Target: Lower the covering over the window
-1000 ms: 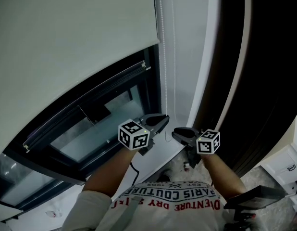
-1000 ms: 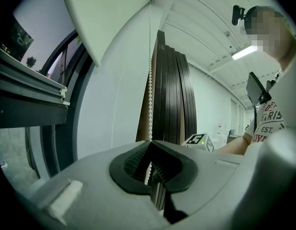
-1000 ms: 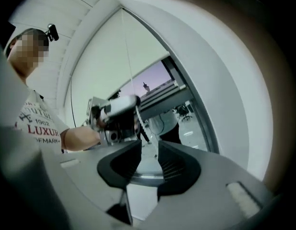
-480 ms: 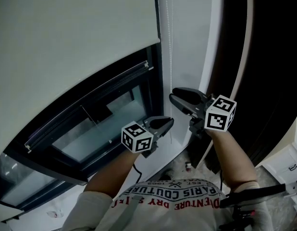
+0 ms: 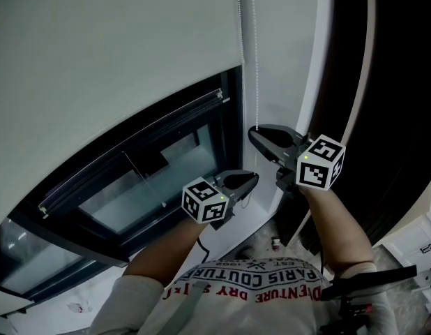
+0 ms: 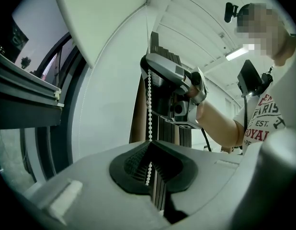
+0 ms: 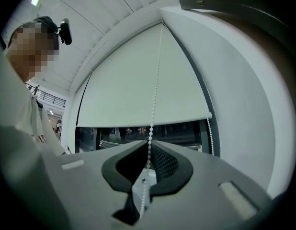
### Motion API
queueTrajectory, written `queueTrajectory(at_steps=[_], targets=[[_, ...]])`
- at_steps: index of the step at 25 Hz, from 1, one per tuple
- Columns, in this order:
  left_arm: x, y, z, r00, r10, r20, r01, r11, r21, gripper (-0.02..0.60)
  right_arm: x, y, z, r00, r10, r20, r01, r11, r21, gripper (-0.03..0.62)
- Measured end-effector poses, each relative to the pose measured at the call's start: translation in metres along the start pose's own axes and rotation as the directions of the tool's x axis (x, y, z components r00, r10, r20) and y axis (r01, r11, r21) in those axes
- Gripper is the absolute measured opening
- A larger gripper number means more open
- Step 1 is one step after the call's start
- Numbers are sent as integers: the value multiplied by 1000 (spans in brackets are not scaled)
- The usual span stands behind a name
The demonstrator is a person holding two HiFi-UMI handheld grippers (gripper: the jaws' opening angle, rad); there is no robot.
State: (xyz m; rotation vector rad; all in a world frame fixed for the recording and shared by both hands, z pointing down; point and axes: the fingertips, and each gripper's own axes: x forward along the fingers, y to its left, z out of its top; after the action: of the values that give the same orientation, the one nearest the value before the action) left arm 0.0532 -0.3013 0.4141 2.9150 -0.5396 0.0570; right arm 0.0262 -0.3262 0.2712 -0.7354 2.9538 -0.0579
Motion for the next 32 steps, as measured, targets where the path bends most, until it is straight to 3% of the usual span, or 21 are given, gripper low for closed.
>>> queueTrajectory(at_steps=[8,16,23,32], targets=[[8,0,0,1000,-13,6,13,1000,1,6,-10,-5,3,998,-18,52,18,1000,13,15],[16,4,-52,994,29,-105,-24,998,55,6,-18,-16,-51,998,-42,-38,42,999,14,17],[17,15,-114,973,46,-227,-39,999,35,6,-24,-20,-115,991,-47,-126,59,994,95,17],[7,17,-190,926,47,-375,-50,999,2,6,-32,-19,-196,969,-54,-241,95,982,163,17]])
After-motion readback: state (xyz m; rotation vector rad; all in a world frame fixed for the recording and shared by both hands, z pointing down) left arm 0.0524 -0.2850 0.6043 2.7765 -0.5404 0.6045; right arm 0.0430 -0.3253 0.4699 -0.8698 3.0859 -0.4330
